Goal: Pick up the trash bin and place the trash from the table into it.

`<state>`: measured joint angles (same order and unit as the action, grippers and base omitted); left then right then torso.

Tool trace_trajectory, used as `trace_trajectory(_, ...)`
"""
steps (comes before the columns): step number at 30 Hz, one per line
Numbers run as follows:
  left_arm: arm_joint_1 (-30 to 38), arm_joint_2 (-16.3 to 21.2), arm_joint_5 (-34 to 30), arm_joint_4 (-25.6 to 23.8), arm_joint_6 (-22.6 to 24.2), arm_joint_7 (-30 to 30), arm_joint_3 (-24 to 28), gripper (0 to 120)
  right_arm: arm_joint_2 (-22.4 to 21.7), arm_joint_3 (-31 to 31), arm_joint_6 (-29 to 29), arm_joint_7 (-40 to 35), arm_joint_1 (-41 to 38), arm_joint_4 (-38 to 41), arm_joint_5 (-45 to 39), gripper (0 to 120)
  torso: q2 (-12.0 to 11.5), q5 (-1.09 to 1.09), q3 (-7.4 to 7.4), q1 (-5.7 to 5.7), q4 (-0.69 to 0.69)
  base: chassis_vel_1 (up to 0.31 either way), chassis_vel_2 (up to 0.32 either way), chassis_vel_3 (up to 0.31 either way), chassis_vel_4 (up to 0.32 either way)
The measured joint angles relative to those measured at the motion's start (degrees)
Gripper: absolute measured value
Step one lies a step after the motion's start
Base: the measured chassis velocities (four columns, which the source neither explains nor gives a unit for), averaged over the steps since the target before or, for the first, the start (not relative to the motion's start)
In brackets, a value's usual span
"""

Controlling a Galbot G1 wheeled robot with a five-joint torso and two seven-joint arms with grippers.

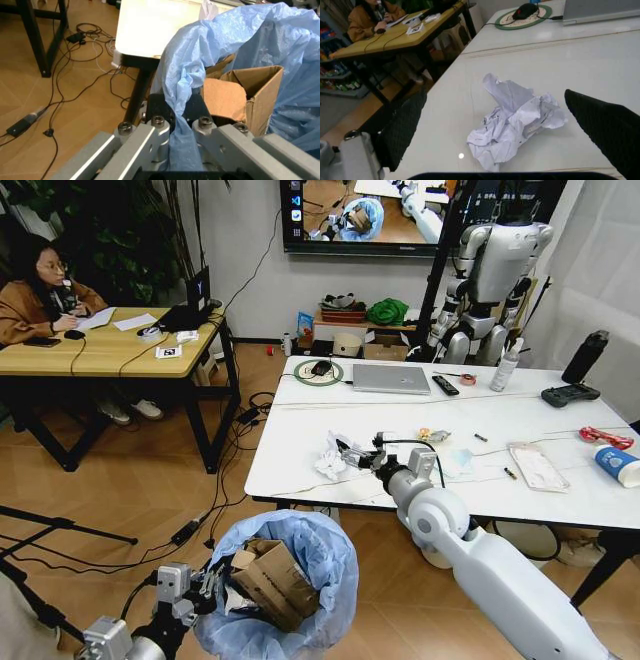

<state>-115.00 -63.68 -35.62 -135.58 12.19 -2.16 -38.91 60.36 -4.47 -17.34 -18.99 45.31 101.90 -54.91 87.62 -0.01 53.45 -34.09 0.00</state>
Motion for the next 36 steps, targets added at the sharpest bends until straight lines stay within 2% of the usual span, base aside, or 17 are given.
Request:
trace_trajectory(9, 0.3, 0.0, -0.2, 0.2, 0.0, 0.0, 0.1, 0, 4.8, -2.3, -0.2, -2.4, -4.1, -6.6, 0.6, 100, 0.0, 0.00, -0.01, 0.00, 0.00, 0.000, 0.000, 0.000, 0.000)
trace_trajectory(14, 0.2, -0.1, -0.2, 0.3, 0.0, 0.0, 0.3, 0, 8.9, -3.4, -1.0, -4.5, -6.3, -11.1, 1.6, 100, 0.0, -0.01, -0.01, 0.00, 0.01, 0.000, 0.000, 0.000, 0.000)
trace_trajectory(20, 0.2, -0.1, -0.4, 0.2, 0.0, 0.0, -0.1, 0, 10.8, -4.3, -1.6, -5.2, -7.1, -14.4, 3.4, 100, 0.0, 0.00, 0.00, 0.00, 0.00, 0.000, 0.000, 0.000, 0.000)
trace_trajectory(36, 0.4, 0.0, -1.1, 0.2, 0.0, 0.0, -0.3, 0, 12.0, -4.1, -2.8, -5.3, -7.6, -19.5, 6.9, 100, 0.0, 0.02, 0.00, 0.01, 0.00, 0.000, 0.000, 0.000, 0.000)
